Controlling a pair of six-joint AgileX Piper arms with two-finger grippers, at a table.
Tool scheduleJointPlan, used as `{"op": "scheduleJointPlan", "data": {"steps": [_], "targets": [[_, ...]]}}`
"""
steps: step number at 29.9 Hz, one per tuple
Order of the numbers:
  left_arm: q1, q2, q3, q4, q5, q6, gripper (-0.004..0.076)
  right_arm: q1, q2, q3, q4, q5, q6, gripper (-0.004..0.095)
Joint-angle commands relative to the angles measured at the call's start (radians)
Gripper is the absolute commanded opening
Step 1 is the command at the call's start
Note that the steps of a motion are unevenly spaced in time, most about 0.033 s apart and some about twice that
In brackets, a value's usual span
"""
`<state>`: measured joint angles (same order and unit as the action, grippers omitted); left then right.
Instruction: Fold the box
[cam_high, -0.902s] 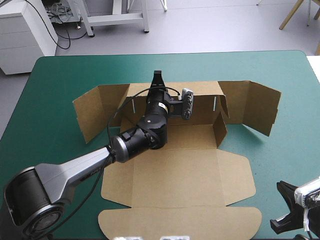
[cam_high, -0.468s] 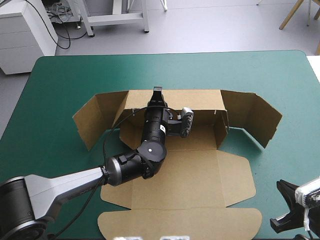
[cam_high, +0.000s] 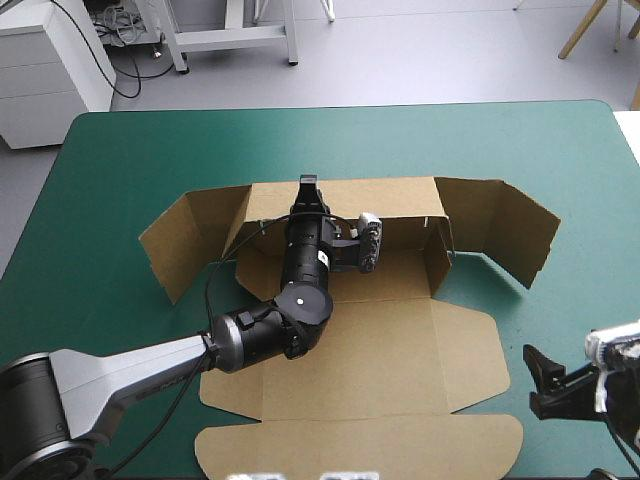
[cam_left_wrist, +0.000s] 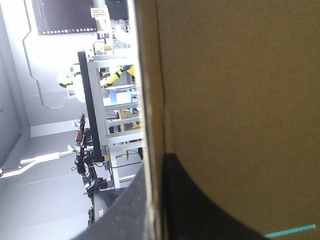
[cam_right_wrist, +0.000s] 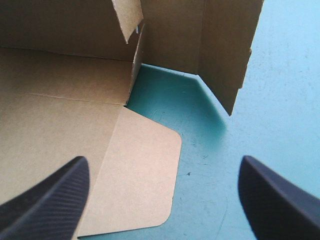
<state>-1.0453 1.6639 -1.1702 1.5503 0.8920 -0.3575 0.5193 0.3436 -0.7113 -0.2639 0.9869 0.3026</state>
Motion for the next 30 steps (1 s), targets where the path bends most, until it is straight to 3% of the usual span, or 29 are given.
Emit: {"op": "scheduleJointPlan", "data": {"steps": [1, 7, 15, 18, 23, 27, 30], "targets": [[-0.008, -0.051, -0.026, 0.054, 0.044, -0.015, -0.001, -0.008, 0.108, -0.055, -0.089, -0.14, 0.067, 0.0918], [-0.008, -0.051, -0.026, 0.054, 0.044, -0.015, -0.001, -0.008, 0.347, -0.18, -0.282, -0.168, 0.232, 0.0918], [-0.008, -0.051, -0.026, 0.054, 0.044, -0.015, -0.001, -0.008, 0.653, -0.371, -0.39, -0.173, 0.249, 0.091], [-0.008, -0.051, -0.026, 0.054, 0.044, -0.015, -0.001, -0.048, 0.733, -0.455, -0.382, -0.207, 0.233, 0.0889], [-0.008, -0.051, -0.026, 0.054, 0.044, -0.015, -0.001, -0.197, 0.856, -0.6, -0.223, -0.246, 0.077, 0.0833], [-0.008, -0.051, -0.026, 0.054, 0.044, -0.015, -0.001, -0.329, 0.964, -0.715, 0.032, -0.221, -0.162, 0.0803], [-0.008, -0.051, -0.026, 0.054, 0.044, -0.015, -0.001, -0.396, 1.033, -0.801, 0.158, -0.177, -0.257, 0.0801]]}}
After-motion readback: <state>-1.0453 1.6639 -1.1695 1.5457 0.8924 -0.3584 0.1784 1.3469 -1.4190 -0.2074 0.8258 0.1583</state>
